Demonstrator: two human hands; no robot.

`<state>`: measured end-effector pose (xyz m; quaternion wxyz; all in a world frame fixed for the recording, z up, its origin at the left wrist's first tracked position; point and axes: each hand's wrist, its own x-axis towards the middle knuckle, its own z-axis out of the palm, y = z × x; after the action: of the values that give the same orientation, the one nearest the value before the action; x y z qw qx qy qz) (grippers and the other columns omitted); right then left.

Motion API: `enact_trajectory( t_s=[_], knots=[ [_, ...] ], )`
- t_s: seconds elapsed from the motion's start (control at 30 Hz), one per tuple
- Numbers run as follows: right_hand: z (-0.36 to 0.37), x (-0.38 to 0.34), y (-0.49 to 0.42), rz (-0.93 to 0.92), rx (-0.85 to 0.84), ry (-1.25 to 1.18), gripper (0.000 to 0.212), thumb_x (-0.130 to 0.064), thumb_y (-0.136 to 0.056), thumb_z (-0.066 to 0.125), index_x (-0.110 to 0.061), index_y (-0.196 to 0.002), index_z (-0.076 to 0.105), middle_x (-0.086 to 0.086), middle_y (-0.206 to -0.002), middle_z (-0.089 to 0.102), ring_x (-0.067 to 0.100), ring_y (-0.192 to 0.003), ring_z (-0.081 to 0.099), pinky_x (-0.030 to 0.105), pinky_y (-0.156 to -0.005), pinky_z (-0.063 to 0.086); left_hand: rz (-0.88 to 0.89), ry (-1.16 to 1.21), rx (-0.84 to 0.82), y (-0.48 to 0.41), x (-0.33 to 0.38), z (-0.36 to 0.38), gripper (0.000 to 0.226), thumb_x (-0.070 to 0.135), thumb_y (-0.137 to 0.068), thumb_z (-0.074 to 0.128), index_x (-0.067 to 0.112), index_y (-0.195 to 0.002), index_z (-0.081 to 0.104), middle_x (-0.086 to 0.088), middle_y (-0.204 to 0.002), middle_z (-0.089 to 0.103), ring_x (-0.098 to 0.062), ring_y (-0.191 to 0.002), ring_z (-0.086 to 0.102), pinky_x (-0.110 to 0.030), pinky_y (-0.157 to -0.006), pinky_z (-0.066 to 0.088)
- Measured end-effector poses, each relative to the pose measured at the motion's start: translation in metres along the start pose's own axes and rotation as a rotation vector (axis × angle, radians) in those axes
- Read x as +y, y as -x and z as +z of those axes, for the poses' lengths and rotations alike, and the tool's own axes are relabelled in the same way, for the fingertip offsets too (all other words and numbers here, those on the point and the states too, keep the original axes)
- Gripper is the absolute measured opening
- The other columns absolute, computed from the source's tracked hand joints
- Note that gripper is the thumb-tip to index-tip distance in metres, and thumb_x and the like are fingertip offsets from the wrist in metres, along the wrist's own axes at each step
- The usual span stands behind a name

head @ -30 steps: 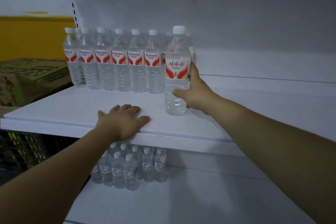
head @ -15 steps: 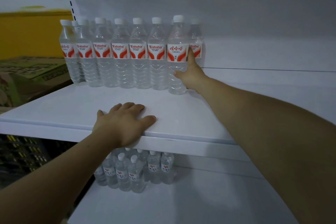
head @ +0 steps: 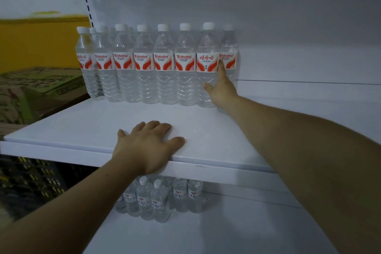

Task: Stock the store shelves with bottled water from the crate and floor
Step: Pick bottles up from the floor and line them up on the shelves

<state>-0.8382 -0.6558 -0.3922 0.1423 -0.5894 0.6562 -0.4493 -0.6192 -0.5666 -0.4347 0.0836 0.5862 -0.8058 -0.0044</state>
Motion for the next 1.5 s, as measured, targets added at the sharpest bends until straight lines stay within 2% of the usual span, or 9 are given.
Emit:
enact_trajectory(
  t_s=[0.17, 0.33, 0.53, 0.67, 0.83, 1.07, 1.23, 1.37, 1.5],
  knots=[
    [-0.005, -0.024, 0.036, 0.082, -0.054, 0.093, 0.091, -0.037, -0.091, 0.064, -0.03, -0.154, -0.001, 0.006, -0.154, 0.03, 0.031, -0.133, 0.042, 0.043, -0.105, 0.042, -0.04, 0.148, -0.053, 0.005, 0.002, -0.013, 0.067, 0.069, -0.088, 0.037, 0.034, -0.145, 0.035, 0.007, -0.155, 0.03, -0.02, -0.142, 0.026, -0.056, -0.115, 0.01],
    [-0.008, -0.065, 0.097, -0.028, -0.305, 0.306, 0.069, -0.047, -0.096, 0.052, -0.018, -0.152, 0.025, 0.007, -0.156, 0.031, 0.031, -0.137, 0.038, 0.036, -0.105, 0.035, -0.067, 0.381, -0.024, 0.057, -0.002, -0.034, 0.068, 0.058, -0.081, 0.062, 0.028, -0.14, 0.045, 0.003, -0.149, 0.041, -0.02, -0.134, 0.041, -0.042, -0.112, 0.031],
    [0.011, -0.126, 0.199, -0.178, -0.51, 0.335, 0.07, -0.05, -0.098, 0.047, -0.014, -0.154, 0.024, 0.006, -0.159, 0.025, 0.027, -0.141, 0.032, 0.034, -0.11, 0.03, -0.167, 0.365, -0.122, 0.189, -0.027, -0.041, 0.067, 0.052, -0.085, 0.062, 0.026, -0.143, 0.041, 0.002, -0.147, 0.042, -0.02, -0.13, 0.045, -0.036, -0.105, 0.04],
    [0.047, -0.158, 0.272, -0.254, -0.648, 0.319, 0.069, -0.051, -0.098, 0.046, -0.009, -0.151, 0.028, 0.011, -0.154, 0.034, 0.029, -0.134, 0.04, 0.033, -0.101, 0.037, -0.332, 0.324, -0.17, 0.278, -0.055, -0.038, 0.071, 0.049, -0.088, 0.06, 0.022, -0.148, 0.033, -0.001, -0.152, 0.035, -0.021, -0.13, 0.044, -0.034, -0.102, 0.041],
    [0.101, -0.191, 0.357, -0.332, -0.875, 0.334, 0.074, -0.053, -0.099, 0.043, -0.015, -0.156, 0.016, 0.007, -0.161, 0.019, 0.03, -0.141, 0.031, 0.036, -0.105, 0.036, -0.569, 0.356, -0.145, 0.382, -0.092, -0.031, 0.073, 0.046, -0.088, 0.062, 0.023, -0.149, 0.03, -0.004, -0.155, 0.029, -0.024, -0.138, 0.034, -0.036, -0.108, 0.034],
    [0.169, -0.229, 0.457, -0.521, -1.011, 0.334, 0.074, -0.055, -0.097, 0.045, -0.016, -0.155, 0.02, 0.009, -0.158, 0.027, 0.032, -0.134, 0.041, 0.039, -0.103, 0.042, -0.891, 0.428, -0.15, 0.506, -0.127, -0.008, 0.074, 0.05, -0.088, 0.06, 0.024, -0.15, 0.03, -0.004, -0.155, 0.031, -0.024, -0.138, 0.035, -0.032, -0.106, 0.031],
    [0.217, -0.229, 0.517, -0.527, -1.144, 0.293, 0.075, -0.056, -0.093, 0.05, -0.02, -0.153, 0.026, 0.008, -0.157, 0.031, 0.032, -0.138, 0.037, 0.036, -0.106, 0.037, -1.068, 0.529, -0.155, 0.57, -0.141, 0.025, 0.071, 0.046, -0.089, 0.061, 0.021, -0.149, 0.031, -0.005, -0.155, 0.031, -0.023, -0.135, 0.039, -0.027, -0.096, 0.034],
    [0.258, -0.211, 0.561, -0.565, -1.312, 0.351, 0.07, -0.051, -0.097, 0.046, -0.015, -0.154, 0.025, 0.01, -0.154, 0.035, 0.031, -0.132, 0.044, 0.034, -0.1, 0.039, -1.144, 0.581, -0.22, 0.608, -0.16, 0.064, 0.072, 0.047, -0.088, 0.061, 0.023, -0.149, 0.032, -0.002, -0.154, 0.034, -0.021, -0.134, 0.042, -0.032, -0.105, 0.034],
    [0.303, -0.179, 0.596, -0.445, -1.454, 0.356, 0.066, -0.048, -0.099, 0.046, -0.014, -0.152, 0.027, 0.011, -0.152, 0.038, 0.03, -0.13, 0.046, 0.033, -0.097, 0.039, -1.226, 0.697, -0.278, 0.632, -0.186, 0.115, 0.073, 0.048, -0.086, 0.063, 0.024, -0.148, 0.032, -0.003, -0.153, 0.034, -0.024, -0.134, 0.041, -0.037, -0.109, 0.036]
  ],
)
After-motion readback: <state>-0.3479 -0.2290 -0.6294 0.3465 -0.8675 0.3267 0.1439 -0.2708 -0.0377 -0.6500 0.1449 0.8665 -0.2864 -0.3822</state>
